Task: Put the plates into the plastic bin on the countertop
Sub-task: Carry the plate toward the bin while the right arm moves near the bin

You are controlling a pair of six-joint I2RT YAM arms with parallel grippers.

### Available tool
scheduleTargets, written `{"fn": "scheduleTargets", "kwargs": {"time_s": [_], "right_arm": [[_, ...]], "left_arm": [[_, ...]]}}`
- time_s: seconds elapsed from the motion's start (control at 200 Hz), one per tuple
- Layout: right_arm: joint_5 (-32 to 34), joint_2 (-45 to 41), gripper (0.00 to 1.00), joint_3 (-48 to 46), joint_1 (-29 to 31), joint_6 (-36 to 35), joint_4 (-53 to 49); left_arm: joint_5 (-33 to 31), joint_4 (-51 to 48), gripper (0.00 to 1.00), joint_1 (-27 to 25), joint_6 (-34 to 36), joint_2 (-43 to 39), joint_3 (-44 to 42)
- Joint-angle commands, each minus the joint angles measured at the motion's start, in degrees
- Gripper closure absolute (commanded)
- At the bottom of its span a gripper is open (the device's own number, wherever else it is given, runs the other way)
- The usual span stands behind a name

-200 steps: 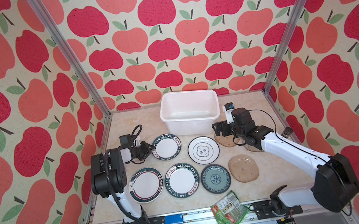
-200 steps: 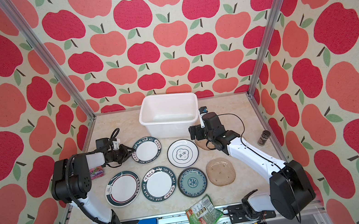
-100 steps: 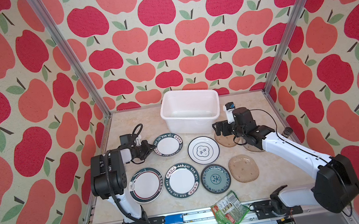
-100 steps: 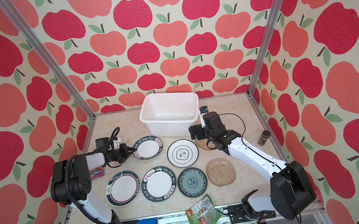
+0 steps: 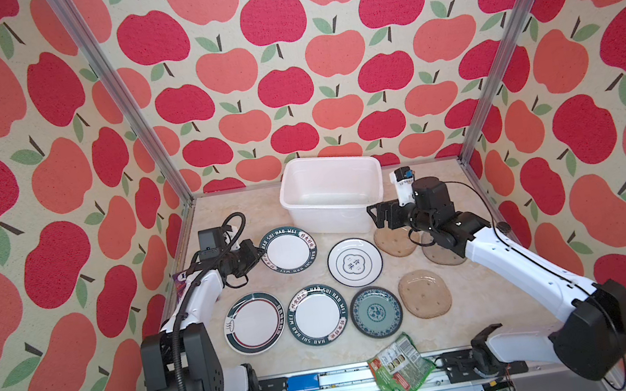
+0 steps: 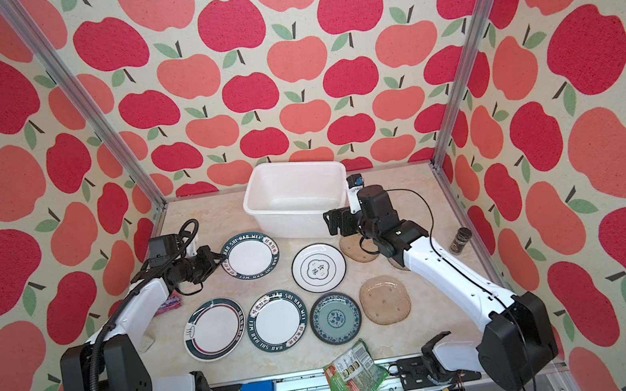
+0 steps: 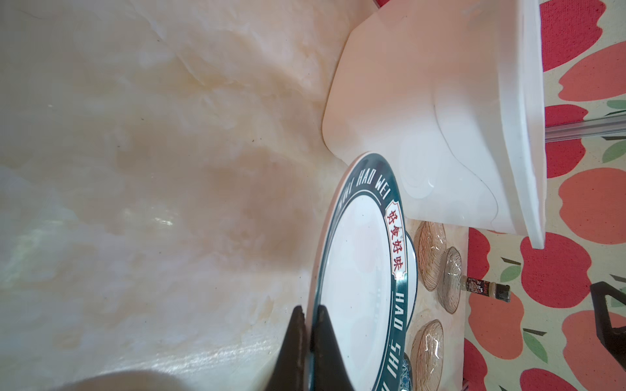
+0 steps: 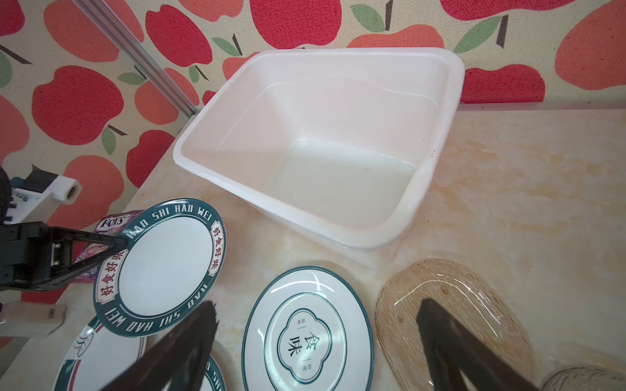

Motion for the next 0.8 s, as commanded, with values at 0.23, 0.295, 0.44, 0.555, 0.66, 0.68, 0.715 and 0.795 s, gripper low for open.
{"fn": "scheduleTargets", "kwargs": {"time_s": [0.23, 0.295, 0.44, 0.555, 0.66, 0.68, 0.715, 0.795], "right_arm": [[-1.43, 0.74, 0.04, 5.55, -0.29, -0.12, -1.54], [-1.17, 0.91, 0.04, 6.07, -0.31, -0.25, -1.48], [0.85, 0.32, 0.04, 6.34, -0.37, -1.57, -0.45], [2.91, 0.56, 0.04, 7.49, -0.56, -3.34, -0.72], [3.76, 1.36, 0.04, 9.06, -1.09, -3.68, -1.73], [3.83, 1.37, 0.04, 9.16, -1.27, -3.67, -1.67], [3.85, 1.35, 0.04, 9.25, -1.48, -3.67, -1.35], [4.41, 1.38, 0.04, 9.62, -2.14, -3.42, -1.25]], "left_arm": [[-16.62, -21.13, 1.00, -0.92, 1.27, -15.33, 12.58], [-16.86, -21.39, 1.00, -1.15, 1.21, -15.49, 15.78], [-16.95, -18.61, 1.00, -1.53, 1.05, -13.96, 23.40], [-14.08, -13.60, 1.00, -1.81, -0.65, -9.24, 28.65], [-9.94, -9.11, 1.00, -2.97, -2.96, -2.12, 34.43], [-9.24, -8.02, 1.00, -3.58, -3.27, -0.58, 35.58], [-8.31, -6.27, 1.00, -4.65, -3.65, 2.34, 37.65], [-8.23, -4.60, 1.00, -8.02, -3.21, 9.74, 43.23]]}}
